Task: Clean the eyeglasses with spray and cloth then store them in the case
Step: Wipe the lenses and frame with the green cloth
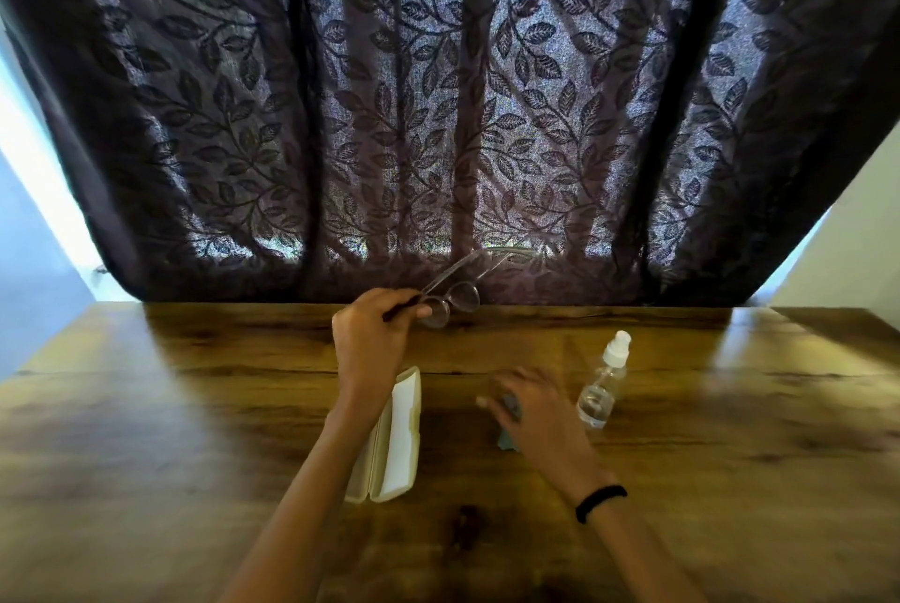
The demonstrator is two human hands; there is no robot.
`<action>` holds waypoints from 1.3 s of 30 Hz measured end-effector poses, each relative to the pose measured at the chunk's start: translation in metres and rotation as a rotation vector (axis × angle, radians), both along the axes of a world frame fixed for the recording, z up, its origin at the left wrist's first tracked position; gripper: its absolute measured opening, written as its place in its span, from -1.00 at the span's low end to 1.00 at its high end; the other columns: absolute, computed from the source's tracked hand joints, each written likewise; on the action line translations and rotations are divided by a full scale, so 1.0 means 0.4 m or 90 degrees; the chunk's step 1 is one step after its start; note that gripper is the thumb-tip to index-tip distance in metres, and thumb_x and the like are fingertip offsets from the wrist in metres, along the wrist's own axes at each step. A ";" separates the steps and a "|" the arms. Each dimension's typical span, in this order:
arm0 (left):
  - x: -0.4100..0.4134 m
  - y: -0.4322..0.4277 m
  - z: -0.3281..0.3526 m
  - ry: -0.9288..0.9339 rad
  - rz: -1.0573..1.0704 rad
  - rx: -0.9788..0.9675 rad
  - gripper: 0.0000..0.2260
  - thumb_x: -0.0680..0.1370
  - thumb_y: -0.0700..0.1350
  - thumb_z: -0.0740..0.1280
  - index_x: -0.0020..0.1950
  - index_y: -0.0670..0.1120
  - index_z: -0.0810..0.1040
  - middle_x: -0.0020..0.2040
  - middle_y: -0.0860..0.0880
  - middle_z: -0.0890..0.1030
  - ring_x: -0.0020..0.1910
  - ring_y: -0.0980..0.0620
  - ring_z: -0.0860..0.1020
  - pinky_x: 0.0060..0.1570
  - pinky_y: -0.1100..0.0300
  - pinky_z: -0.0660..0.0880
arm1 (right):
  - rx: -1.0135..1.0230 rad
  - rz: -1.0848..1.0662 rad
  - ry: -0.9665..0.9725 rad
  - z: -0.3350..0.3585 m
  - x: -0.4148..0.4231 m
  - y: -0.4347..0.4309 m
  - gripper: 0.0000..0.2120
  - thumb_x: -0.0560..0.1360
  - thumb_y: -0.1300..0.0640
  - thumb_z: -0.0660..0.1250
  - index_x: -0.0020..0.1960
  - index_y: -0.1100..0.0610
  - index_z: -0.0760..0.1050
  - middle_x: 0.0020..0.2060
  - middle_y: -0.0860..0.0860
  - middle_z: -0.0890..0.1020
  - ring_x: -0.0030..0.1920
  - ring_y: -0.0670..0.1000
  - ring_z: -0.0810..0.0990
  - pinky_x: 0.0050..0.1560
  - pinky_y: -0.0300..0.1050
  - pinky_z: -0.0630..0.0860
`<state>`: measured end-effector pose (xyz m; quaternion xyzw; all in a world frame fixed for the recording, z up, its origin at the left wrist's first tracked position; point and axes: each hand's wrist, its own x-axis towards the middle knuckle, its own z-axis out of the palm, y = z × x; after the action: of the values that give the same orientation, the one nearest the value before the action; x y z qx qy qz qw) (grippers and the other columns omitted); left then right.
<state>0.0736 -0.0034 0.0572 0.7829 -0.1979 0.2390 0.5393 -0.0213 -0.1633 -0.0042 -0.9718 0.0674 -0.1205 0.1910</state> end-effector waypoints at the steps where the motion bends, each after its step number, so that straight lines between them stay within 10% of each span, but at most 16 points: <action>1: 0.001 -0.001 -0.003 0.029 -0.003 -0.032 -0.82 0.34 -0.25 0.48 -0.08 -0.20 0.66 -0.17 -0.01 0.66 -0.23 0.15 0.60 -0.17 0.43 0.50 | 0.000 -0.011 0.060 -0.012 -0.003 -0.001 -0.58 0.51 -0.14 0.21 0.28 0.05 0.41 0.26 0.00 0.48 0.27 0.03 0.38 0.22 -0.07 0.41; 5: 0.002 -0.003 -0.009 0.114 -0.047 -0.147 -0.81 0.36 -0.27 0.46 -0.04 -0.16 0.64 -0.17 -0.02 0.67 -0.16 0.11 0.64 -0.08 0.30 0.55 | 0.005 -0.048 0.200 -0.044 -0.007 -0.001 -0.51 0.48 0.02 0.32 0.38 0.02 0.30 0.44 0.05 0.27 0.44 0.13 0.18 0.39 0.05 0.24; 9: -0.003 -0.002 -0.011 0.126 -0.065 -0.179 -0.78 0.37 -0.30 0.44 -0.02 -0.10 0.62 -0.15 -0.03 0.66 -0.12 0.05 0.64 -0.02 0.24 0.56 | 0.015 -0.064 0.149 -0.047 -0.001 -0.010 -0.58 0.49 0.22 0.30 0.33 0.06 0.37 0.35 0.04 0.41 0.32 0.06 0.39 0.26 -0.12 0.36; 13: -0.006 -0.004 -0.014 0.110 -0.070 -0.202 -0.75 0.36 -0.32 0.43 -0.01 -0.10 0.60 -0.14 -0.04 0.66 -0.12 0.03 0.64 -0.05 0.31 0.56 | 0.079 -0.029 -0.012 0.024 -0.002 0.003 -0.84 0.47 0.21 0.33 0.04 0.08 0.55 0.01 0.00 0.61 -0.01 -0.09 0.56 -0.23 -0.48 0.35; 20: -0.011 -0.016 -0.022 0.035 -0.058 -0.215 -0.73 0.37 -0.42 0.39 -0.05 -0.11 0.63 -0.12 -0.12 0.66 -0.14 -0.08 0.64 -0.08 0.03 0.58 | 0.285 0.091 -0.380 0.210 0.023 0.074 -0.78 0.41 0.28 0.40 0.03 0.10 0.56 -0.01 -0.13 0.57 0.01 -0.26 0.52 0.07 -0.46 0.43; 26: -0.024 -0.019 -0.016 -0.015 -0.046 -0.212 -0.59 0.35 -0.47 0.36 -0.12 0.07 0.59 -0.22 0.21 0.61 -0.21 0.31 0.60 -0.20 0.47 0.49 | 0.219 0.036 -0.303 0.214 0.052 0.084 -0.66 0.45 0.27 0.36 0.21 0.13 0.48 0.10 0.00 0.60 0.10 -0.12 0.51 0.09 -0.38 0.41; 31: -0.030 -0.021 -0.017 -0.028 -0.050 -0.219 -0.62 0.36 -0.47 0.35 -0.10 0.01 0.59 -0.21 0.19 0.61 -0.20 0.31 0.60 -0.19 0.46 0.49 | 0.039 0.020 -0.308 0.190 0.056 0.111 -0.69 0.50 0.28 0.26 0.23 0.16 0.48 0.13 0.08 0.58 0.16 0.08 0.47 0.22 -0.18 0.35; 39: -0.020 -0.009 -0.019 -0.019 -0.066 -0.230 -0.60 0.37 -0.45 0.36 -0.14 0.08 0.60 -0.20 0.10 0.63 -0.20 0.24 0.61 -0.15 0.38 0.53 | 0.094 0.133 -0.280 0.183 0.063 0.113 -0.61 0.44 0.42 0.21 0.17 0.12 0.54 0.16 0.03 0.58 0.14 -0.02 0.39 0.16 -0.42 0.22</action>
<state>0.0654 -0.0071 0.0496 0.6585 -0.1999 0.2536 0.6798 0.0037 -0.1181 0.0691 -0.9073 -0.0684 -0.3036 0.2829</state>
